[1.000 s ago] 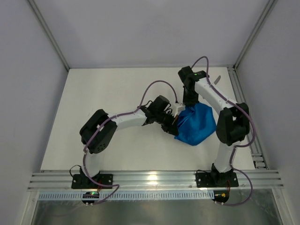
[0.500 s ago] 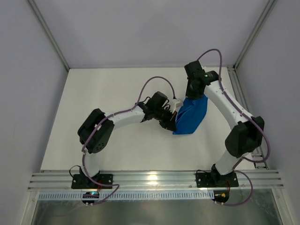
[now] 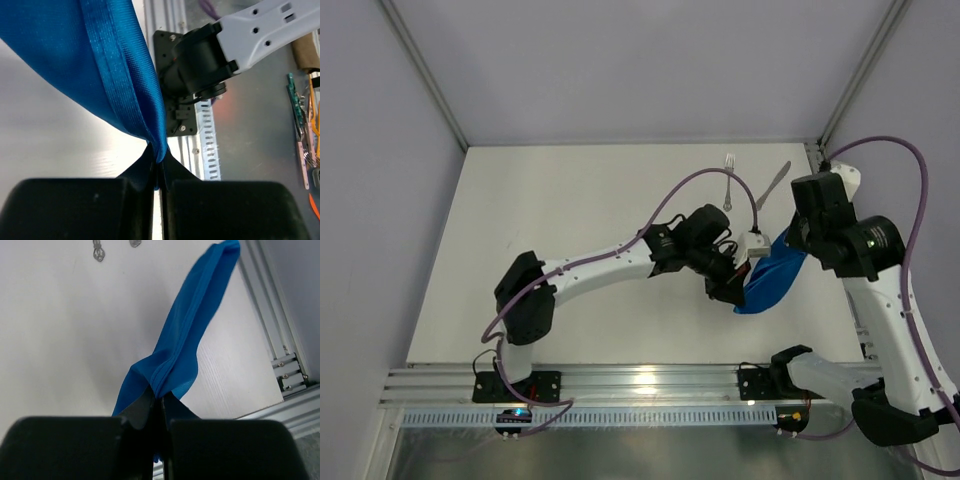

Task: Fold the napkin into a case and place the utensils inside
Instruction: Turn over the upper triangle folded napkin at the center of the board.

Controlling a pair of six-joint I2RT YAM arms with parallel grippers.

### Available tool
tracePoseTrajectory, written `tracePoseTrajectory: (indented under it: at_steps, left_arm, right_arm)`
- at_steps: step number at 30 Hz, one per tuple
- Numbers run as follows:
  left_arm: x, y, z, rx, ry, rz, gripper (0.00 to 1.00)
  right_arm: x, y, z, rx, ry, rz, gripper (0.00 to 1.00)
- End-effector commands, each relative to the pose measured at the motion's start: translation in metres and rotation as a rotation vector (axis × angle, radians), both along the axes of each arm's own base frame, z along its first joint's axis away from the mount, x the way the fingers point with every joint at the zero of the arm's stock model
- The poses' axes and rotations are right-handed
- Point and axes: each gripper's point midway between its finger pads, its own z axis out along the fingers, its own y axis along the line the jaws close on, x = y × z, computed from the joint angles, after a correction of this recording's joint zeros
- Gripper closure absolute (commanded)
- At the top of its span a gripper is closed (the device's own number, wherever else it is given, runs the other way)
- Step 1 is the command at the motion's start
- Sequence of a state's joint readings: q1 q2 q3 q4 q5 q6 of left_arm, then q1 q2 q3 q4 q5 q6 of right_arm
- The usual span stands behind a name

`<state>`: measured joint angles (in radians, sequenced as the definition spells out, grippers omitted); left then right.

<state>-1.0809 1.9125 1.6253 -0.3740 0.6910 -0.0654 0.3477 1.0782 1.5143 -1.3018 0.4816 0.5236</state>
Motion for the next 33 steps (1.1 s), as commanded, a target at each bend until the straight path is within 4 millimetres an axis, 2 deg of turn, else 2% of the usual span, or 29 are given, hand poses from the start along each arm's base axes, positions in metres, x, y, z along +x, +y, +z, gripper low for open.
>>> tracePoseTrajectory:
  at_steps: [1, 2, 6, 9, 10, 12, 13, 14, 15, 16, 17, 18, 19, 20, 21, 23, 24, 25, 27, 30, 31, 33]
  left_arm:
    - [-0.023, -0.017, 0.017, -0.04, 0.034, -0.102, 1.0]
    - [-0.031, -0.023, 0.012, -0.03, 0.078, -0.125, 1.0]
    - [-0.031, -0.042, 0.016, -0.057, 0.144, -0.128, 1.0]
    - [-0.031, -0.045, 0.013, -0.072, 0.158, -0.15, 1.0]
    - [-0.026, -0.045, 0.012, -0.084, 0.164, -0.149, 1.0]
    - [-0.025, -0.036, -0.001, -0.068, 0.245, -0.143, 1.0]
    - [-0.004, -0.036, 0.002, -0.125, 0.238, -0.11, 1.0]
    - [0.005, -0.033, -0.002, -0.132, 0.263, -0.085, 1.0]
    - [0.012, -0.023, -0.018, -0.098, 0.329, -0.035, 1.0]
    - [0.037, -0.018, -0.021, -0.128, 0.327, 0.017, 1.0]
    - [0.047, -0.013, -0.027, -0.123, 0.342, 0.047, 1.0]
    - [0.057, -0.006, -0.043, -0.09, 0.389, 0.091, 1.0]
    - [0.077, 0.003, -0.049, -0.087, 0.408, 0.144, 1.0]
    - [0.088, 0.007, -0.053, -0.092, 0.419, 0.174, 1.0]
    - [0.097, 0.013, -0.061, -0.081, 0.442, 0.209, 1.0]
    - [0.12, 0.033, -0.082, -0.044, 0.503, 0.304, 1.0]
    - [0.127, 0.041, -0.088, -0.033, 0.516, 0.333, 1.0]
    - [0.138, 0.055, -0.098, -0.016, 0.527, 0.376, 1.0]
    - [0.148, 0.073, -0.109, 0.021, 0.543, 0.429, 1.0]
    - [0.149, 0.091, -0.126, 0.08, 0.527, 0.456, 1.0]
    - [0.144, 0.1, -0.133, 0.127, 0.558, 0.468, 1.0]
    - [0.138, 0.109, -0.142, 0.153, 0.571, 0.474, 1.0]
  right_arm:
    - [-0.032, -0.037, 0.011, -0.096, -0.003, -0.129, 0.96]
    - [-0.04, -0.041, 0.011, -0.106, 0.009, -0.144, 0.96]
    - [-0.047, -0.051, 0.0, -0.163, 0.07, -0.179, 0.96]
    - [-0.036, -0.051, -0.025, -0.222, 0.16, -0.187, 0.96]
    - [-0.029, -0.048, -0.044, -0.241, 0.226, -0.179, 0.96]
    - [-0.005, -0.038, -0.061, -0.22, 0.234, -0.147, 0.96]
    - [0.016, -0.029, -0.076, -0.211, 0.25, -0.133, 0.96]
    - [0.028, -0.021, -0.086, -0.189, 0.271, -0.112, 0.96]
    - [0.04, -0.014, -0.095, -0.185, 0.287, -0.087, 0.96]
    - [0.062, -0.004, -0.095, -0.158, 0.26, -0.075, 0.96]
    - [0.078, 0.009, -0.121, -0.15, 0.34, -0.048, 0.96]
    - [0.091, 0.018, -0.132, -0.148, 0.36, -0.025, 0.96]
    - [0.109, 0.029, -0.133, -0.132, 0.349, -0.008, 0.96]
    - [0.125, 0.048, -0.164, -0.125, 0.417, 0.032, 0.96]
    - [0.135, 0.06, -0.175, -0.119, 0.432, 0.055, 0.96]
    - [0.161, 0.086, -0.183, -0.095, 0.42, 0.101, 0.96]
    - [0.166, 0.103, -0.208, -0.099, 0.469, 0.13, 0.96]
    - [0.18, 0.118, -0.204, -0.079, 0.438, 0.144, 0.96]
    - [0.195, 0.145, -0.214, -0.054, 0.425, 0.183, 0.96]
    - [0.21, 0.171, -0.221, -0.009, 0.396, 0.213, 0.96]
    - [0.218, 0.187, -0.223, 0.016, 0.378, 0.235, 0.96]
    - [0.225, 0.202, -0.224, 0.046, 0.356, 0.248, 0.96]
